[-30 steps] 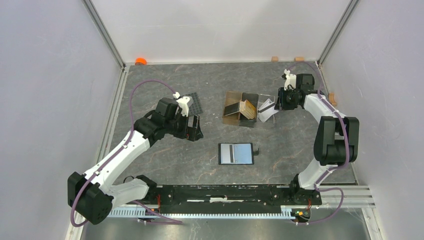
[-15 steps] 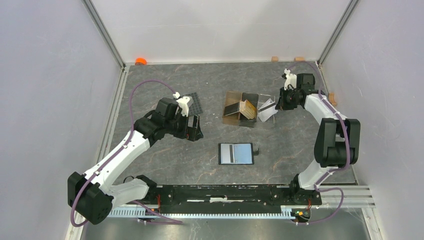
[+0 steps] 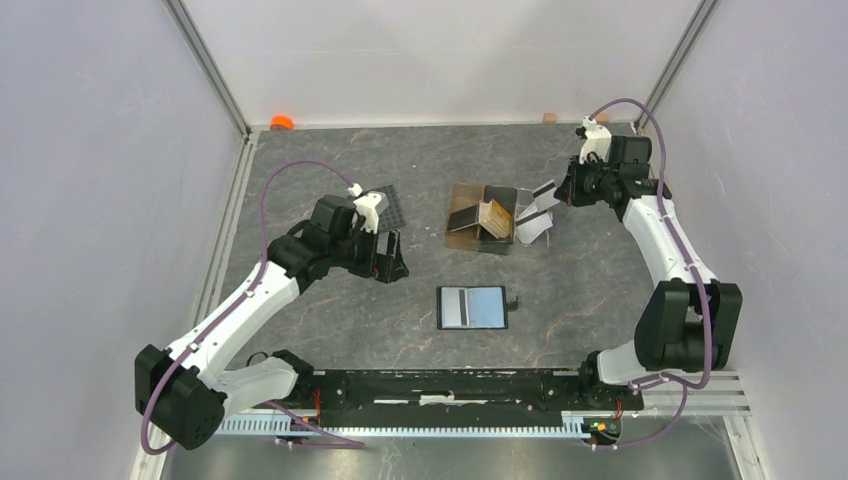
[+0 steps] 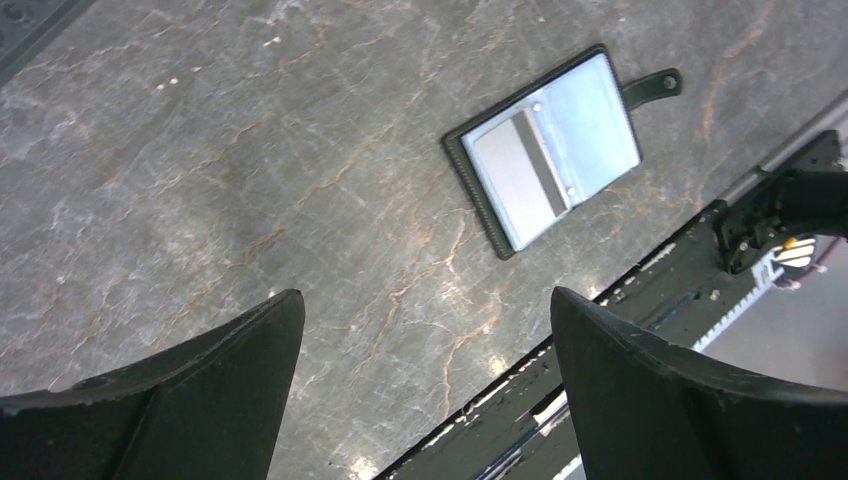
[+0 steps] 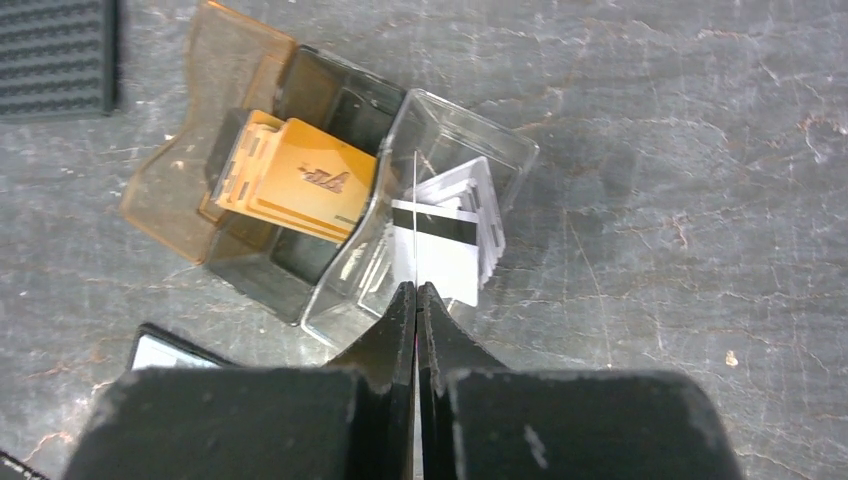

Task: Put the credit cards into the card holder
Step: Pick up the credit card from the storage box, then insert the credit card into the card holder.

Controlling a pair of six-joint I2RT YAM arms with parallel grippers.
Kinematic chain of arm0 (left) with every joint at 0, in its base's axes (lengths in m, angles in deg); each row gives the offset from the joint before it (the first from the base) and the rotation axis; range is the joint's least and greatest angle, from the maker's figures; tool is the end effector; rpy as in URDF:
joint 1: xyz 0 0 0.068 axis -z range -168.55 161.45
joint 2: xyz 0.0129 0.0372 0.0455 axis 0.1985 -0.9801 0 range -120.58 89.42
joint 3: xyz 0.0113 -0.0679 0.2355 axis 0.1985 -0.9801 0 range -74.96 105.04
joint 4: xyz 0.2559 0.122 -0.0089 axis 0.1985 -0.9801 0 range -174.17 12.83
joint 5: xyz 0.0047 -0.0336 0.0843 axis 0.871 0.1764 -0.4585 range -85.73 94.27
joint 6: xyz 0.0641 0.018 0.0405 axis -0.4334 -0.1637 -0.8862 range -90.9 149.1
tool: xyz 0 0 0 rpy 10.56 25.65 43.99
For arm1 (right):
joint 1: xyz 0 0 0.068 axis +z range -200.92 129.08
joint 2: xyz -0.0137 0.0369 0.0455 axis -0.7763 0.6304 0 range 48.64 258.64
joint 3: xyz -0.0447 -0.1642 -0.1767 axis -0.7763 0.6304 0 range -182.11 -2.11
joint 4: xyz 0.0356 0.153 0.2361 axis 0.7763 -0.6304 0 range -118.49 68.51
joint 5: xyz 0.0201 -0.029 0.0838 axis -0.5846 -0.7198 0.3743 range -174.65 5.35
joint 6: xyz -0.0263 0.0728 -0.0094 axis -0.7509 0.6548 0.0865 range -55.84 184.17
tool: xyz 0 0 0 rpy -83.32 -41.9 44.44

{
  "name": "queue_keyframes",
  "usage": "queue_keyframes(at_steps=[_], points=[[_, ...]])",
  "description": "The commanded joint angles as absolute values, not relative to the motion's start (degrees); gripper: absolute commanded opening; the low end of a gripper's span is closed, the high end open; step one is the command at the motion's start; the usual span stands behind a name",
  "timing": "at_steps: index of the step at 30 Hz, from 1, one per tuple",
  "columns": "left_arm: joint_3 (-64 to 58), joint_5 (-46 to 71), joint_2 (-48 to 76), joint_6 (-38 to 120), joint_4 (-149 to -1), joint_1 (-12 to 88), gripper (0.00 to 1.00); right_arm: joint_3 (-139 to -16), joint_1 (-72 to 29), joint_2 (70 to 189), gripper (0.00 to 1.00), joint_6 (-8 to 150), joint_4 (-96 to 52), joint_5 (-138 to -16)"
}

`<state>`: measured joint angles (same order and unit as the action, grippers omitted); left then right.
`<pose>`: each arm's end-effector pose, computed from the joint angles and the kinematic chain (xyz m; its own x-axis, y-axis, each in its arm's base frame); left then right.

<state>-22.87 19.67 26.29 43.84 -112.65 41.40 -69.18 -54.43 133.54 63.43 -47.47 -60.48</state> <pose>0.2370 -0.1570 0.2309 -0.7709 0.1610 -0.6163 0.4586 0.8118 -0.3615 0.3713 0.0045 0.2295 -0.6879 0.0304 -0.7252 -0.2478 0.9292 0.2741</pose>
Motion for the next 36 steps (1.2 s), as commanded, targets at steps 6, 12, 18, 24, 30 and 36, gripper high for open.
queue_keyframes(at_steps=[6, 12, 18, 24, 30, 36], points=[[-19.07, 29.69, 26.97, 42.40, -104.98, 41.20, 0.95, -65.77, -48.20, 121.83, 0.00, 67.67, -46.40, -50.97], [-15.75, 36.77, 24.17, 42.65, -96.93, 42.50, 0.93, -59.34, -36.22, 116.33, 0.00, 70.57, -43.38, -44.28], [-16.31, 39.20, 20.61, 37.47, -99.46, 46.25, 0.93, -53.62, -27.08, 114.60, 0.00, 72.43, -40.54, -36.65], [-16.73, 41.34, 18.78, 31.56, -104.19, 52.29, 0.94, -50.09, -20.67, 114.21, 0.00, 73.94, -38.27, -31.24], [-16.67, 42.77, 17.32, 29.40, -106.93, 55.20, 0.80, -49.89, -17.54, 113.89, 0.00, 75.45, -35.91, -27.99], [-15.99, 44.96, 16.01, 29.18, -108.87, 55.90, 0.31, -51.98, -17.26, 114.71, 0.00, 73.60, -38.38, -28.92]])
